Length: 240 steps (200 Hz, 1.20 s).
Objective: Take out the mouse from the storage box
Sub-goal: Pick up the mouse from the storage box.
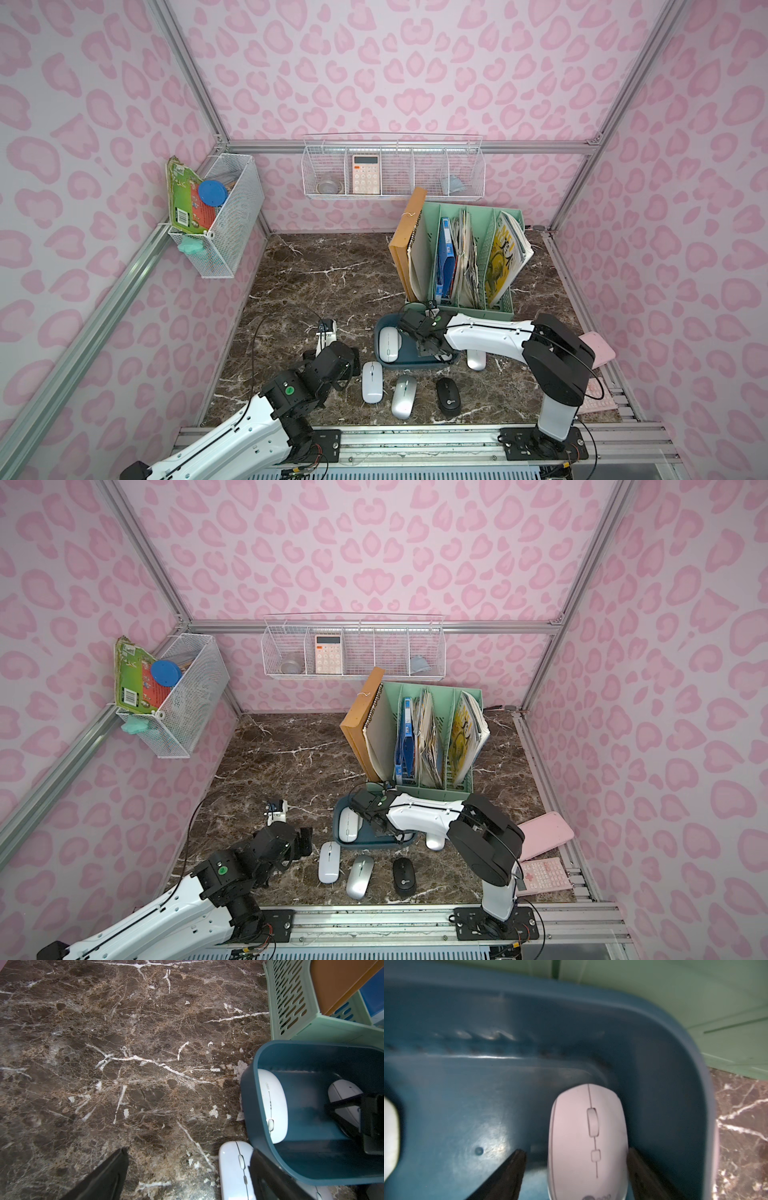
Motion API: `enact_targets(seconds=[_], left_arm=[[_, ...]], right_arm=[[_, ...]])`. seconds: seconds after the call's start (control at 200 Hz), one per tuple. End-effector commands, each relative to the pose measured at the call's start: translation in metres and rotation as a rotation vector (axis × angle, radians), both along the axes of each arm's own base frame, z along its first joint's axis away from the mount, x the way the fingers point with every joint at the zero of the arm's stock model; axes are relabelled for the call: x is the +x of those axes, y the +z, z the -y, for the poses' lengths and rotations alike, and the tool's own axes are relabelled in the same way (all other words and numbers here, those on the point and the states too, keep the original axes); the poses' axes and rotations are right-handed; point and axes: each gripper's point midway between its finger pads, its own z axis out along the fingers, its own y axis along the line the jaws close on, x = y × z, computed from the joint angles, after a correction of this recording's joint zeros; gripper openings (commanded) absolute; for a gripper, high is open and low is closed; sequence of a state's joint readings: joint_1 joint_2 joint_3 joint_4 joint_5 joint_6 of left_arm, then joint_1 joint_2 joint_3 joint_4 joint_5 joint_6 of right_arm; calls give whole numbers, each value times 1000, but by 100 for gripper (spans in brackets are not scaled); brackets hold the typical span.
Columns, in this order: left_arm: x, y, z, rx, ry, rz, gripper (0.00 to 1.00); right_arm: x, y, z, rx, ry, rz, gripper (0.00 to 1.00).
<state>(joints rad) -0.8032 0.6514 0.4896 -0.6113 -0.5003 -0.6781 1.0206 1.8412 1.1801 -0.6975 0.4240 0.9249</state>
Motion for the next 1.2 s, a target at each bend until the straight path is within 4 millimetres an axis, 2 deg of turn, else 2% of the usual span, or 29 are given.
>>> enact_targets(seconds=[0.0, 0.1, 0.185, 0.38, 0.465, 0.62, 0.76, 0.905, 1.045, 1.195], left_arm=[[1, 3, -2, 0, 11, 13, 95], [1, 4, -2, -3, 13, 16, 95], [1, 3, -3, -1, 14, 14, 94], [0, 3, -3, -1, 16, 8, 94], [0, 3, -3, 1, 14, 6, 94], [0, 2, -1, 8, 10, -7, 94], [0, 1, -1, 14, 7, -21, 94], [0, 2, 0, 14, 6, -24, 95], [-1, 1, 0, 16, 4, -25, 95], [-1, 2, -1, 13, 8, -21, 95]], right_arm=[[0, 4, -21, 40, 44, 7, 78], [-3, 8, -35, 44, 78, 13, 77], [-3, 11, -36, 54, 82, 19, 77], [-1, 17, -18, 97, 33, 22, 80], [0, 18, -17, 148, 12, 17, 83], [-2, 10, -27, 219, -29, -7, 92], [2, 0, -22, 227, -103, -15, 97], [8, -6, -21, 254, -129, -15, 94], [16, -9, -29, 240, -101, -12, 89], [18, -12, -36, 197, -79, -7, 80]])
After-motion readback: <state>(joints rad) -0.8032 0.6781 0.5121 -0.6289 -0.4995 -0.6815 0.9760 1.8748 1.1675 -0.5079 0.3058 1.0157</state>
